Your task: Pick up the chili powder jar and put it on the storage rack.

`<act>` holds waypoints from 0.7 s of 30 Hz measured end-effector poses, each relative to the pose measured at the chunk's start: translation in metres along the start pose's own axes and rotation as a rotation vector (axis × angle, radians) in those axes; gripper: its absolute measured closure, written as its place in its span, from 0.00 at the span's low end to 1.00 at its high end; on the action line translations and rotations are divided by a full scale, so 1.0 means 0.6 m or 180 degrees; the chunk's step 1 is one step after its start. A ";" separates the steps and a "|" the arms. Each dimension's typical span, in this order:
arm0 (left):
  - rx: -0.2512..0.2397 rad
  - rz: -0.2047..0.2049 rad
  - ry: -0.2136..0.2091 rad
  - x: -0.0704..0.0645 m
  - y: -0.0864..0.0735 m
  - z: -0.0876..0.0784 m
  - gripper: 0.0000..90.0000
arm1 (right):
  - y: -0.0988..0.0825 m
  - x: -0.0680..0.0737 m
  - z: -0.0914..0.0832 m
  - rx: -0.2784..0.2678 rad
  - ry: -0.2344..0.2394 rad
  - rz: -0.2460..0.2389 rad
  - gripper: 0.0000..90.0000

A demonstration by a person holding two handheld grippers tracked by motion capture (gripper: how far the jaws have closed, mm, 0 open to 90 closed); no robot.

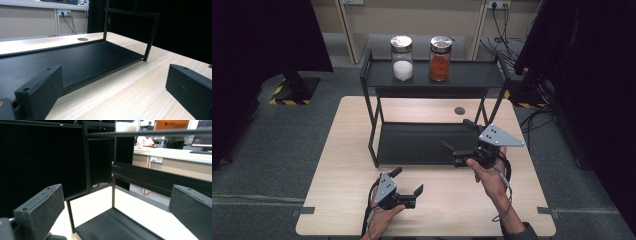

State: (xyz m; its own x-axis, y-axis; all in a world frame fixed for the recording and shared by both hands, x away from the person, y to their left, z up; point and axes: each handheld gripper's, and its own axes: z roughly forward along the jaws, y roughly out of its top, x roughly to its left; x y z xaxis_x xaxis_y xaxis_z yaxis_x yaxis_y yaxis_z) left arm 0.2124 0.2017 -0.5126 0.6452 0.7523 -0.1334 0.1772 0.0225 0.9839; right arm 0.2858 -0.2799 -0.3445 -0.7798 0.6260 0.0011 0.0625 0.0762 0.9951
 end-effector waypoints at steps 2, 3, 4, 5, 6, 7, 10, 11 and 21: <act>0.0000 -0.0002 0.0002 0.000 0.000 0.000 0.01 | -0.012 0.002 -0.004 -0.0021 -0.0003 0.0016 0.00; -0.0001 0.0000 0.0003 0.000 0.000 0.000 0.01 | -0.018 0.003 -0.005 -0.0026 -0.0005 0.0009 0.00; -0.0002 0.0000 0.0003 0.000 0.000 0.000 0.01 | -0.025 0.004 -0.006 -0.0027 -0.0002 0.0018 0.00; -0.0003 -0.0001 0.0004 0.000 0.000 0.000 0.01 | -0.031 0.005 -0.008 -0.0016 0.0002 0.0021 0.00; -0.0003 -0.0003 0.0004 0.000 0.000 0.000 0.01 | -0.038 0.007 -0.009 -0.0009 -0.0004 0.0026 0.00; -0.0004 -0.0001 0.0005 0.000 0.000 0.000 0.01 | -0.047 0.009 -0.010 -0.0001 -0.0014 0.0038 0.00; -0.0004 -0.0002 0.0007 0.000 0.000 0.000 0.01 | -0.066 0.012 -0.013 0.0037 -0.0031 0.0061 0.00; -0.0004 -0.0001 0.0008 0.000 0.000 0.000 0.01 | -0.073 0.013 -0.014 0.0047 -0.0033 0.0079 0.00; -0.0003 -0.0005 0.0008 0.000 0.000 0.000 0.01 | -0.133 0.029 -0.029 0.0121 -0.0030 0.0143 0.00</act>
State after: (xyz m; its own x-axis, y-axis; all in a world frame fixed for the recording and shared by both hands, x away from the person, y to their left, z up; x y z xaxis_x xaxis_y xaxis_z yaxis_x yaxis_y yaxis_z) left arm 0.2124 0.2017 -0.5129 0.6431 0.7539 -0.1346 0.1775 0.0243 0.9838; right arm 0.2567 -0.2887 -0.4224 -0.7698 0.6368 0.0446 0.1211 0.0771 0.9896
